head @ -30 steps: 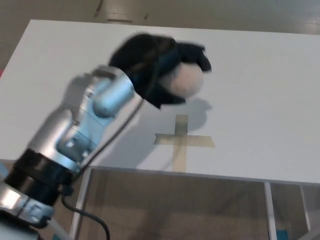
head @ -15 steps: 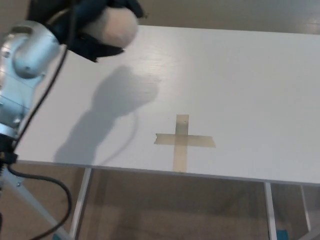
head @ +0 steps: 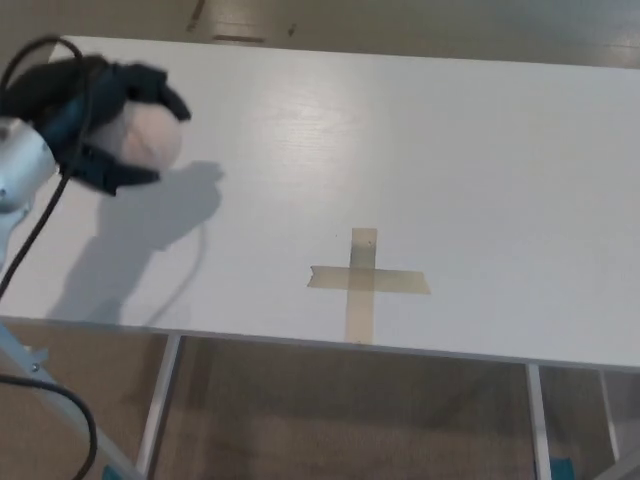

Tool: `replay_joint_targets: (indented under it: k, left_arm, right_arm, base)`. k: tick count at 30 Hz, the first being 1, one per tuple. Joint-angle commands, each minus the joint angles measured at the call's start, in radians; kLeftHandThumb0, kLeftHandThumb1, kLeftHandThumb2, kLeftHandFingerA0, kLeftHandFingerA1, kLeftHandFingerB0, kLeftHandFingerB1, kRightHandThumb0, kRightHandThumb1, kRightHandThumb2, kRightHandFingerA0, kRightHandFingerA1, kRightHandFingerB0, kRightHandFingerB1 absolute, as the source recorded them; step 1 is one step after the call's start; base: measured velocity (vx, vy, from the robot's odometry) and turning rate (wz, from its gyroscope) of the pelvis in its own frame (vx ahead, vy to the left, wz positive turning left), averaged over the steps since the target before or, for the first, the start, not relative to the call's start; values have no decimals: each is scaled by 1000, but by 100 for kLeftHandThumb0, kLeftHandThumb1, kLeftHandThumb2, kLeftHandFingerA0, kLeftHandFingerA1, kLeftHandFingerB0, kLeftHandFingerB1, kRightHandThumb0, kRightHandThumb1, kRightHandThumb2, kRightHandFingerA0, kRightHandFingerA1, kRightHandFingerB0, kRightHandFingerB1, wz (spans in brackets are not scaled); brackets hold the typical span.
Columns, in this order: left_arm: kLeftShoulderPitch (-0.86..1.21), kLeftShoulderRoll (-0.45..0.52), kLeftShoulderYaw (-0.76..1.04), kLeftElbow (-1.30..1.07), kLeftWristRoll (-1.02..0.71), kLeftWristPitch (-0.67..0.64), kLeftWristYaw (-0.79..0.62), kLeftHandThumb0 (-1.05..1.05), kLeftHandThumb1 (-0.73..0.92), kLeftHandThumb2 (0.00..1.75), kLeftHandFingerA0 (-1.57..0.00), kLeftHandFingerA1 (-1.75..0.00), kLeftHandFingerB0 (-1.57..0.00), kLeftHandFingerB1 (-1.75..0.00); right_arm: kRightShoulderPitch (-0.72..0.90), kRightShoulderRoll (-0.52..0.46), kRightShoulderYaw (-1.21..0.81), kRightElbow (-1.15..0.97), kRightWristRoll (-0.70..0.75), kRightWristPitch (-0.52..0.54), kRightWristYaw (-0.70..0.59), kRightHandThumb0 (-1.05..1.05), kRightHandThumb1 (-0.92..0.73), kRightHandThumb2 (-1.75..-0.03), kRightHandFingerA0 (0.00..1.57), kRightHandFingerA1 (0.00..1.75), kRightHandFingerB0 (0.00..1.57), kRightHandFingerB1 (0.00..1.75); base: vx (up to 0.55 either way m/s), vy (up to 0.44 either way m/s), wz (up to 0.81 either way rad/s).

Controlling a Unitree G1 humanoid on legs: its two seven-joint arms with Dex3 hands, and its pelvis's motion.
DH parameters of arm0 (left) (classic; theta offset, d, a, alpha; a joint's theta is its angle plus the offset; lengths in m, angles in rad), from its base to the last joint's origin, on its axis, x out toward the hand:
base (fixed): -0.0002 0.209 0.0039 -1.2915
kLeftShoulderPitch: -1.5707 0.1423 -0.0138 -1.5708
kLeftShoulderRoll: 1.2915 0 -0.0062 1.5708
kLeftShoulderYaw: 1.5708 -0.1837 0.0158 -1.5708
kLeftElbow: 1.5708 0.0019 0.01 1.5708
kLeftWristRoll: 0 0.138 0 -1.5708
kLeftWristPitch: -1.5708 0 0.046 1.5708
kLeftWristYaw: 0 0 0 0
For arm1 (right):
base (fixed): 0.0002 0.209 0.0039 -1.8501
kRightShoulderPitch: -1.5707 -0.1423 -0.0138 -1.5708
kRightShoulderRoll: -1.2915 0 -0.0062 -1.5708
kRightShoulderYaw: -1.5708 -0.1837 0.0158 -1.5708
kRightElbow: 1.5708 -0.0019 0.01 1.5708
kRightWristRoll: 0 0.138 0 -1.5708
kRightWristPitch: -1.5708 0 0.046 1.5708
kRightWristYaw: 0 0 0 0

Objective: Use the left hand to take the pink dumpling toy on a person's hand and put it on the desk.

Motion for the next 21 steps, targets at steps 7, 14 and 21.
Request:
replay_joint_targets:
  k: [7,14,21]
  left_arm:
    - [90,-68,-91,87,69,-7,121,-25,76,65,-64,-147,-63,-44]
    - [98,-108,-116,119,69,-4,123,-25,77,64,-69,-134,-55,-42]
    - [108,-126,-123,87,68,5,115,-27,76,62,-84,-97,-58,-42]
  right_arm:
    - [31,1,-10,2,11,-7,17,-22,-67,-60,60,45,53,43]
    - [26,5,-16,2,13,4,6,-22,-67,-60,60,44,52,42]
    - [25,-5,-18,3,11,7,7,-23,-67,-60,60,44,54,43]
  base:
    - [0,0,0]
    - [0,0,0]
    - [0,0,0]
